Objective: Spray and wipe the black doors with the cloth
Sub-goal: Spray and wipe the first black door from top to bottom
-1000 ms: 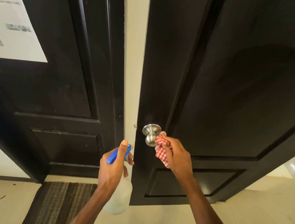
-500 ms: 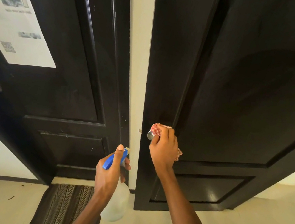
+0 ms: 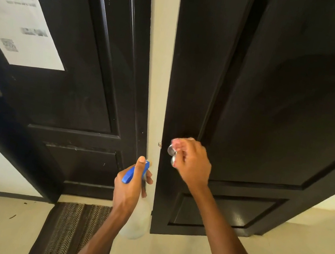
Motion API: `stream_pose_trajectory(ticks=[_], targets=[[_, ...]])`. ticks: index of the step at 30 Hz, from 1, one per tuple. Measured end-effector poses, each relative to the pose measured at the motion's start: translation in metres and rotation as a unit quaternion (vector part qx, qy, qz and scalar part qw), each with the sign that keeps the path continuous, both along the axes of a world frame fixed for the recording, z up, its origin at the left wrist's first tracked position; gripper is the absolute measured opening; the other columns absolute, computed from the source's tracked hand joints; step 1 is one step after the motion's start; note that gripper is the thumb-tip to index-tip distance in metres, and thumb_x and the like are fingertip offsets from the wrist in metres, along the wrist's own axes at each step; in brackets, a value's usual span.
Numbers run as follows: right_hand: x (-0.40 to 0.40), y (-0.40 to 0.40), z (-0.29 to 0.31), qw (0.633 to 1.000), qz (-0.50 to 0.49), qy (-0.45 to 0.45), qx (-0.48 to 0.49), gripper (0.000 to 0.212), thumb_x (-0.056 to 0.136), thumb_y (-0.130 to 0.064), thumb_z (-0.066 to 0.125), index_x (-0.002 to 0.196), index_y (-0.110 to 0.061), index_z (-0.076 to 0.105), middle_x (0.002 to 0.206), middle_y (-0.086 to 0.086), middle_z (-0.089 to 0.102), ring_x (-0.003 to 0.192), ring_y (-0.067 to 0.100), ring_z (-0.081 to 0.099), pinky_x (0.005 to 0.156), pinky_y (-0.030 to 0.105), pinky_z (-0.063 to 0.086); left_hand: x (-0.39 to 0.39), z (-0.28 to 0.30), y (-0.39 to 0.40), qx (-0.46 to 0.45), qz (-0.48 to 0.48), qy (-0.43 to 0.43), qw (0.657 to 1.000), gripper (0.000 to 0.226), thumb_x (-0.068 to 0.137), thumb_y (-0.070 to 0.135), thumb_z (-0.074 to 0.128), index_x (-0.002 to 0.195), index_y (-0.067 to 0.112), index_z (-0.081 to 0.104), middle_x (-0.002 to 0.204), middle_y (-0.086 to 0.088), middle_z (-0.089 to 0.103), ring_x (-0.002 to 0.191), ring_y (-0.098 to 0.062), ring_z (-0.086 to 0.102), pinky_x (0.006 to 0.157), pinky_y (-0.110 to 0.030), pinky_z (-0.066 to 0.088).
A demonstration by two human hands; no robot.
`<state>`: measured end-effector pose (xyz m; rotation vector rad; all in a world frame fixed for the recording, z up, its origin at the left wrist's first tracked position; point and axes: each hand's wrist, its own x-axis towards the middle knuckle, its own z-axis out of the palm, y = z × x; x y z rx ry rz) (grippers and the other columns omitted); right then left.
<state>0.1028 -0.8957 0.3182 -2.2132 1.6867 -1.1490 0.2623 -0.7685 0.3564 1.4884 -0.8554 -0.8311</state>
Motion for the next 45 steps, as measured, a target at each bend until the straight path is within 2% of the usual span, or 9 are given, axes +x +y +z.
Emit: stream_pose_trajectory(ticks=[3, 9, 14, 19, 26, 31, 34, 38, 45], targets=[[-0.014, 0.008, -0.024, 0.913, -0.046, -0.342, 0.216, 0.015, 0.098, -0.022, 0.058, 0.102, -0.033, 0.068, 0.099, -0.012, 0.073, 0.099, 0.016, 0.070, 0.085, 0.038, 0.058, 0.004, -0.005, -0.001, 0.006, 0.010, -0.002, 1.000, 0.051, 0.093, 0.055, 0.046, 0.084, 0.012, 0.074, 0.066, -0.002, 0.069, 0.062, -0.020, 0.066, 0.054, -0.025, 0.053], [0.046, 0.028, -0.046, 0.501, -0.007, -0.793, 0.346, 0.032, 0.105, -0.018, 0.042, 0.118, -0.004, 0.068, 0.111, 0.018, 0.070, 0.100, 0.030, 0.067, 0.095, 0.041, 0.052, 0.011, -0.004, -0.001, 0.012, 0.020, -0.018, 1.000, 0.058, 0.095, 0.057, 0.045, 0.078, 0.007, 0.070, 0.066, -0.005, 0.069, 0.052, -0.021, 0.061, 0.051, -0.029, 0.052], [0.075, 0.035, -0.035, 0.414, 0.005, -0.843, 0.344, 0.039, 0.105, -0.027, 0.037, 0.111, -0.007, 0.070, 0.101, 0.015, 0.077, 0.104, 0.031, 0.066, 0.104, 0.044, 0.047, 0.024, -0.003, 0.002, 0.013, 0.043, -0.031, 0.998, 0.054, 0.094, 0.057, 0.045, 0.079, 0.012, 0.072, 0.066, -0.002, 0.069, 0.052, -0.020, 0.061, 0.049, -0.029, 0.051], [0.057, 0.029, -0.028, 0.467, -0.060, -0.821, 0.322, 0.037, 0.106, -0.023, 0.037, 0.106, -0.006, 0.070, 0.086, 0.013, 0.077, 0.088, 0.029, 0.071, 0.075, 0.040, 0.054, 0.028, -0.003, 0.001, 0.013, 0.051, -0.019, 0.998, 0.055, 0.090, 0.059, 0.046, 0.084, 0.011, 0.072, 0.067, -0.001, 0.069, 0.058, -0.015, 0.065, 0.050, -0.024, 0.052], [0.022, 0.021, -0.030, 0.667, -0.096, -0.709, 0.210, 0.021, 0.100, -0.014, 0.056, 0.111, -0.018, 0.073, 0.110, 0.007, 0.075, 0.106, 0.031, 0.070, 0.087, 0.042, 0.056, 0.026, -0.003, -0.005, 0.005, 0.044, -0.015, 0.999, 0.054, 0.090, 0.058, 0.046, 0.085, 0.011, 0.073, 0.067, 0.000, 0.069, 0.062, -0.016, 0.066, 0.050, -0.023, 0.052], [0.010, 0.015, -0.017, 0.921, -0.020, -0.384, 0.067, 0.023, 0.097, -0.012, 0.065, 0.117, -0.021, 0.072, 0.115, -0.005, 0.069, 0.105, 0.009, 0.066, 0.089, 0.022, 0.055, 0.021, -0.001, -0.012, 0.000, 0.033, 0.000, 0.999, 0.056, 0.089, 0.058, 0.046, 0.086, 0.009, 0.072, 0.066, 0.000, 0.068, 0.059, -0.014, 0.065, 0.048, -0.019, 0.051], [0.004, 0.009, -0.006, 0.992, 0.040, -0.121, -0.013, 0.030, 0.091, -0.019, 0.062, 0.119, -0.019, 0.072, 0.115, -0.003, 0.065, 0.105, 0.012, 0.060, 0.094, 0.024, 0.049, 0.017, -0.001, -0.017, 0.005, 0.032, 0.008, 0.999, 0.057, 0.089, 0.058, 0.046, 0.084, 0.007, 0.071, 0.065, 0.001, 0.068, 0.059, -0.012, 0.065, 0.049, -0.017, 0.052], [0.014, 0.003, 0.035, 0.976, 0.075, 0.203, 0.007, 0.033, 0.081, -0.024, 0.062, 0.111, -0.019, 0.074, 0.110, -0.001, 0.070, 0.104, 0.022, 0.059, 0.092, 0.036, 0.047, 0.014, -0.002, -0.019, 0.005, 0.030, 0.011, 0.999, 0.056, 0.091, 0.057, 0.046, 0.085, 0.008, 0.072, 0.066, -0.002, 0.068, 0.060, -0.014, 0.066, 0.050, -0.020, 0.052], [0.070, 0.009, 0.066, 0.832, 0.113, 0.534, 0.094, 0.015, 0.095, -0.024, 0.059, 0.103, -0.015, 0.067, 0.106, 0.009, 0.068, 0.107, 0.028, 0.055, 0.096, 0.041, 0.042, 0.011, -0.001, -0.018, 0.002, 0.038, 0.000, 0.999, 0.052, 0.094, 0.057, 0.045, 0.083, 0.014, 0.074, 0.066, -0.001, 0.069, 0.063, -0.019, 0.066, 0.054, -0.025, 0.054]])
